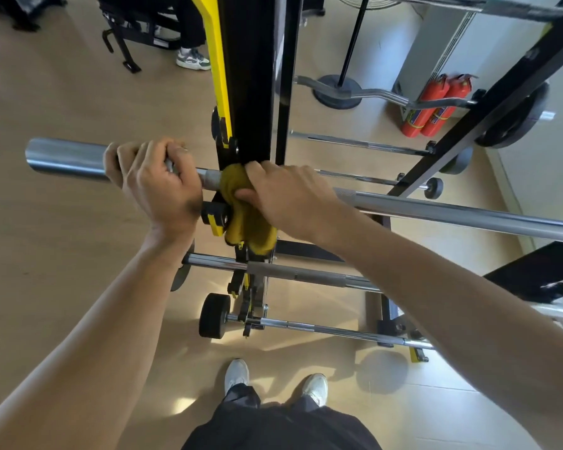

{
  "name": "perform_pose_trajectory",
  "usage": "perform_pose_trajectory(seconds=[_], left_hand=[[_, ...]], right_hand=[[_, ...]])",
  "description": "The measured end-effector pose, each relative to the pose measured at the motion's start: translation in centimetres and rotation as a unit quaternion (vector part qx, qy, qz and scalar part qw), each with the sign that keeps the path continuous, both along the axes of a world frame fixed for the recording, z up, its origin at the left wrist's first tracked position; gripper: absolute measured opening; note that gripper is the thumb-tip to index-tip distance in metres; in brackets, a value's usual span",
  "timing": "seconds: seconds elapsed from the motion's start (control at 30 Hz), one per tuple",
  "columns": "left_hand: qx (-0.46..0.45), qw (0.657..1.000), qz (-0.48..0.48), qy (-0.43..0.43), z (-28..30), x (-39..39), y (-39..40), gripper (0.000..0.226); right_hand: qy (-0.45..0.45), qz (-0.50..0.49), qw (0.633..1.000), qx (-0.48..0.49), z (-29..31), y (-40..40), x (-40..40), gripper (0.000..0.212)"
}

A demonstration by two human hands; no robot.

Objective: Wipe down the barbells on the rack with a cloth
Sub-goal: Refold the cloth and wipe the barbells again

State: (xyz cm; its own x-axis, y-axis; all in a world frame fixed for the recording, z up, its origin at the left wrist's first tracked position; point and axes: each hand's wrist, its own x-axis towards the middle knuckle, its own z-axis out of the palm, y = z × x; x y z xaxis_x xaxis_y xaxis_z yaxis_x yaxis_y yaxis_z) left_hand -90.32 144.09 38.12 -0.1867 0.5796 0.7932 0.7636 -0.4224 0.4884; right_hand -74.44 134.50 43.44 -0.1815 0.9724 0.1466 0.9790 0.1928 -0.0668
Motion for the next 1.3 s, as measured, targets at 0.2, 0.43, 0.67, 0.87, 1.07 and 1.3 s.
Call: perform_pose_trajectory(seconds=[0.2,0.43,0.67,0.87,1.07,1.3], left_hand=[[-0.005,1.000,-0.019,-0.016,0.0,-0.1,-0.3,0.026],[-0.019,0.998,-0.032,-0.048,0.0,0.1,0.1,0.025],[-0.007,0.999,-0.046,-0.017,0.1,-0.4,-0.2,0.027],[-0.019,0.996,-0.080,-0.024,0.3,-0.6,-0.9,0.025],[-0.031,0.995,-0.086,-0.032,0.4,-0.7,-0.7,0.025],[-0.084,0.990,-0.112,0.016,1.0,-1.4,-1.5,0.033]], right_hand=[[-0.040,-0.021,0.997,-0.054,1.1,-5.6,6.5,0.040],[0.018,-0.024,0.991,-0.134,1.6,-0.2,1.5,0.033],[-0.018,-0.029,0.999,-0.003,-0.1,-0.7,-0.3,0.037],[-0.033,-0.097,0.987,-0.121,2.1,-6.0,6.2,0.044],[0.005,-0.075,0.989,-0.124,2.0,0.3,-1.1,0.033],[-0.042,-0.114,0.988,0.099,-1.2,-1.4,-3.2,0.032]])
